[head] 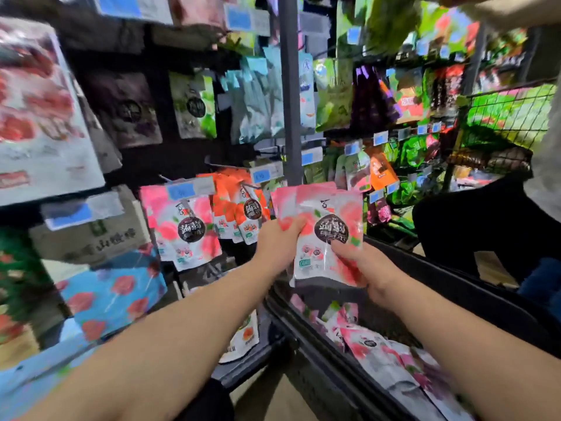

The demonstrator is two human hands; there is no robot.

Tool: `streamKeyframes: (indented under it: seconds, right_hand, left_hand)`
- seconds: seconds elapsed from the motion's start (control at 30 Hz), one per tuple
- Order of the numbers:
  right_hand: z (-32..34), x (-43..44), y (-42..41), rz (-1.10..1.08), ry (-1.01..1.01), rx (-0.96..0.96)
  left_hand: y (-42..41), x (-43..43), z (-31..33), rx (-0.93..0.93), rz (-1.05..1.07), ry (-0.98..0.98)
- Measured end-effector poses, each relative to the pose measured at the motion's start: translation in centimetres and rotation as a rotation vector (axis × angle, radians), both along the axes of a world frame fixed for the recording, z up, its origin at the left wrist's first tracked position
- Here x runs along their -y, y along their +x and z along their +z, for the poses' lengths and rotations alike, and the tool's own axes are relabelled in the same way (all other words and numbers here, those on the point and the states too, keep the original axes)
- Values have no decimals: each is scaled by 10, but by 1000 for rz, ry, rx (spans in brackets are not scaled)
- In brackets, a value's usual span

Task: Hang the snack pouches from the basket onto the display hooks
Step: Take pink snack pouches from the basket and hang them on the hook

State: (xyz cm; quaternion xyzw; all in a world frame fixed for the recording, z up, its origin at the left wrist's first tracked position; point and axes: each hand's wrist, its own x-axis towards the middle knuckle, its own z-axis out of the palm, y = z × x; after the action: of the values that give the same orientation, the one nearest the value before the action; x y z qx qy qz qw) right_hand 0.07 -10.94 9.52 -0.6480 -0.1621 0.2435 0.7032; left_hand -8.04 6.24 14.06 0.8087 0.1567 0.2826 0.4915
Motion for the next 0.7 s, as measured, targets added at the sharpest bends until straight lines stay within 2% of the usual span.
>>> streamKeyframes:
  seconds: [0.17,0.33,0.53,0.7]
  right_hand:
    - [42,-10,-27,24,136,-88]
    - [53,-36,-47,85,224,-194]
    - [45,-72,-60,187,171,-190]
    - [40,-103,-69,181,95,-190]
  left_hand:
    - [-26,2,25,3,14,-166]
    - [-53,-17,32,-45,30,-305]
    - [-66,-60,18,-125,61,-388]
    - [-104,-74,21,-70,-50,-702]
